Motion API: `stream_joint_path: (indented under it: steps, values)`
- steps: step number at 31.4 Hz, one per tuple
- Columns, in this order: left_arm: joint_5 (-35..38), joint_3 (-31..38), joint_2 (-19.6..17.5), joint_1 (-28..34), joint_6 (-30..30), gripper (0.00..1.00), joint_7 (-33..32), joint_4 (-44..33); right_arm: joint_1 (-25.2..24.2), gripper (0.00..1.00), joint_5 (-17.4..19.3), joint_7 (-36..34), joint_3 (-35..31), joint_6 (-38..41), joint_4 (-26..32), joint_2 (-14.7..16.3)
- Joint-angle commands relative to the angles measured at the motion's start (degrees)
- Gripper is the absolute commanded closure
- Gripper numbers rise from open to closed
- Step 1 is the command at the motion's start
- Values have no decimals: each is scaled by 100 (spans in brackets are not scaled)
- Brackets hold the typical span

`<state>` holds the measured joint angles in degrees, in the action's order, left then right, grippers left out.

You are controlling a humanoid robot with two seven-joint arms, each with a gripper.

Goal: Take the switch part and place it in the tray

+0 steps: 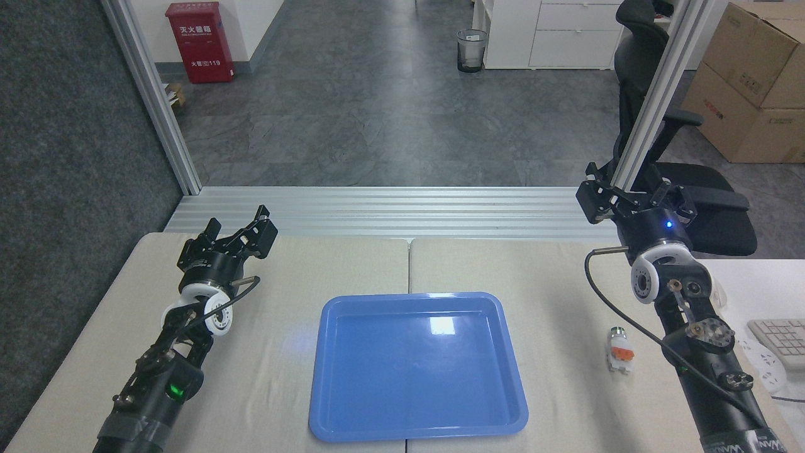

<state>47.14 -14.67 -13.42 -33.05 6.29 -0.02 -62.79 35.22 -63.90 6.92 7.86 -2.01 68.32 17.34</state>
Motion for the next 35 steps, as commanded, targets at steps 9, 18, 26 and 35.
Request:
stream_joint_path:
  steps: [9, 18, 26, 35]
  values:
    - [-3, -1, -3, 0, 4, 0, 2, 3, -68, 1, 18, 3, 14, 122, -55, 24]
    - [-3, -1, -3, 0, 13, 0, 2, 3, -68, 0, 26, 3, 5, 271, -55, 15]
    - [-3, -1, -3, 0, 4, 0, 2, 3, -261, 0, -9, 11, 14, 342, -64, 24]
    - [-3, -1, -3, 0, 13, 0, 2, -6, -578, 1, 9, 11, -4, 324, 6, 59]
